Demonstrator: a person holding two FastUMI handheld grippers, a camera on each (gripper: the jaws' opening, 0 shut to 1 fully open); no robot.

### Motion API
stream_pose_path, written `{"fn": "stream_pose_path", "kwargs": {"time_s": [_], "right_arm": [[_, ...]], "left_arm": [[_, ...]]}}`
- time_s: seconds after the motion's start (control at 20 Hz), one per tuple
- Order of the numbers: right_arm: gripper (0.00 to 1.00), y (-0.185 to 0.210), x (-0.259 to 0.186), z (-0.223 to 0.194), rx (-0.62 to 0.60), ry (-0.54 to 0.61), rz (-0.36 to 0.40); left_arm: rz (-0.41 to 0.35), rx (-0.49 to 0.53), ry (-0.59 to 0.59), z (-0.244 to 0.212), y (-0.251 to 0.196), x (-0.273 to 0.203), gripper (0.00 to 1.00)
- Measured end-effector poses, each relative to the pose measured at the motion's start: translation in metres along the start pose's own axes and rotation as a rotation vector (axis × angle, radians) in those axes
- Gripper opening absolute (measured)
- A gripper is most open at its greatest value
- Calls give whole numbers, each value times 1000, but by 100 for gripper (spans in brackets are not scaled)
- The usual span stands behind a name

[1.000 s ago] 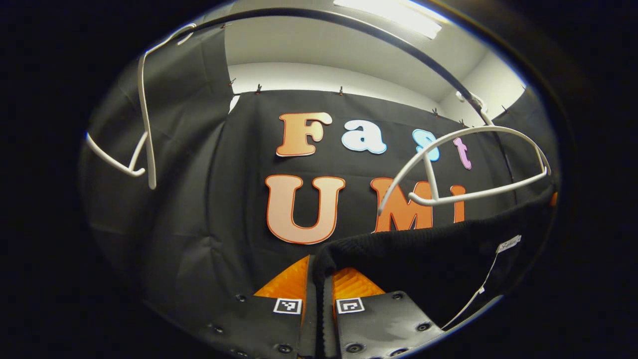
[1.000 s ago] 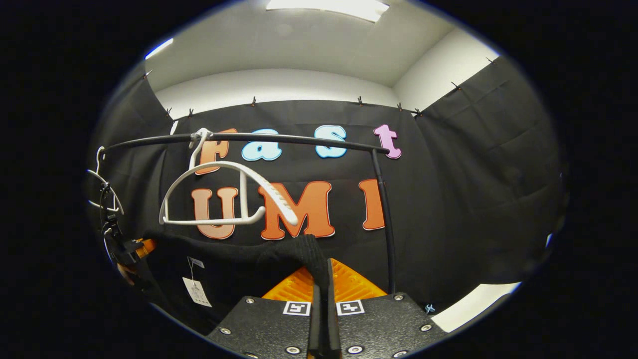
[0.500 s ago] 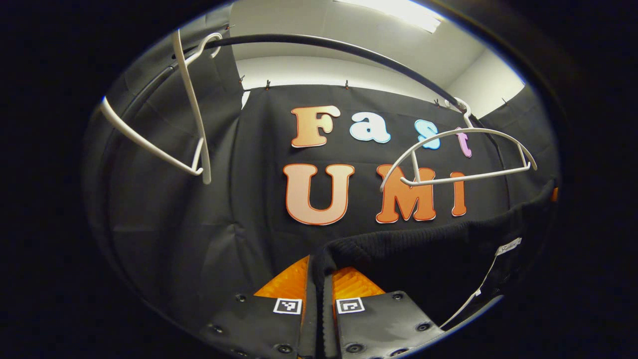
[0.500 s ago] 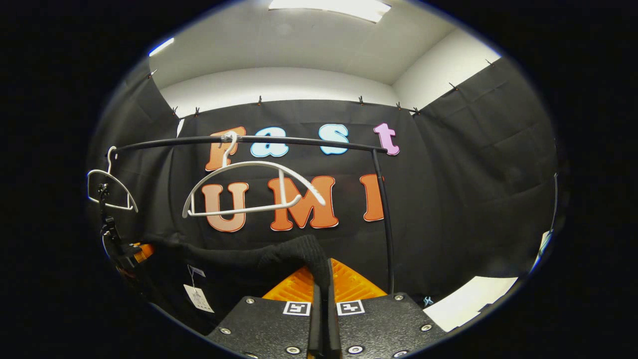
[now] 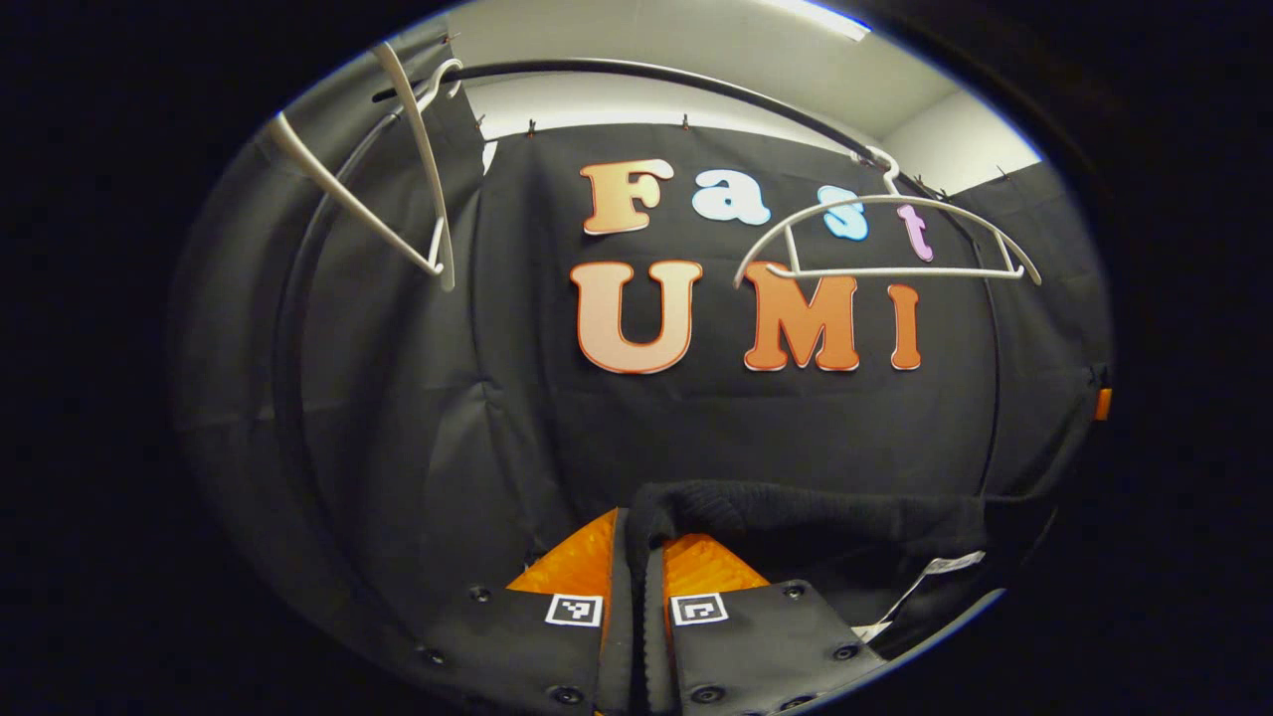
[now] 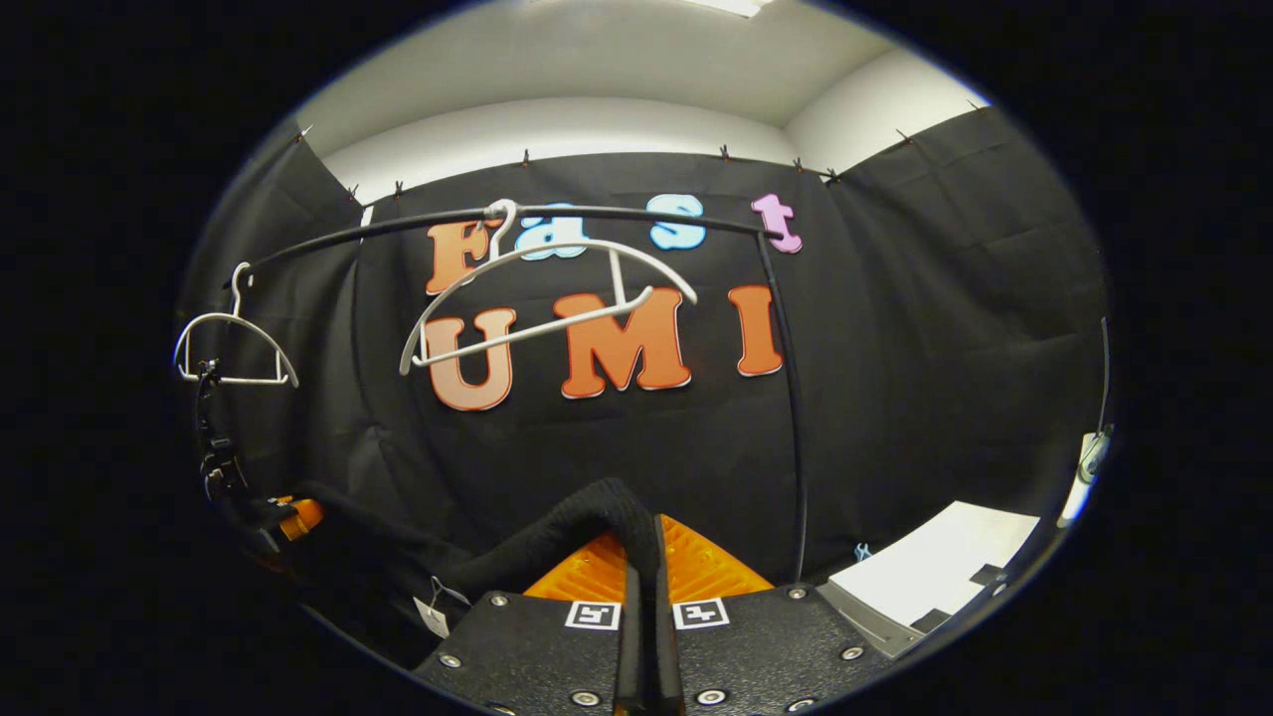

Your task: Grasp the clothes on the hanger with both hands and then place them into the laundry hamper below.

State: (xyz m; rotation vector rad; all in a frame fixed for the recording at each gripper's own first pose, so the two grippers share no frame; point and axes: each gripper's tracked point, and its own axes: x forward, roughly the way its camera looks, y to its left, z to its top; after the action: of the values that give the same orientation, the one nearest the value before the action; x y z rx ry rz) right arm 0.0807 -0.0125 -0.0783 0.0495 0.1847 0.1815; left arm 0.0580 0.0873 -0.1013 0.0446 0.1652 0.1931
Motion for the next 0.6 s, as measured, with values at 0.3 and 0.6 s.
{"fn": "stream_pose_path", "kwargs": {"time_s": [0.3, 0.6], "right_arm": [[5, 50, 15, -83, -17, 180, 102], [7, 66, 34, -141, -6, 313, 123]], "left_arm": [[-72, 19, 165, -68, -40, -7, 12], [-121, 9, 374, -136, -57, -12, 13]]}}
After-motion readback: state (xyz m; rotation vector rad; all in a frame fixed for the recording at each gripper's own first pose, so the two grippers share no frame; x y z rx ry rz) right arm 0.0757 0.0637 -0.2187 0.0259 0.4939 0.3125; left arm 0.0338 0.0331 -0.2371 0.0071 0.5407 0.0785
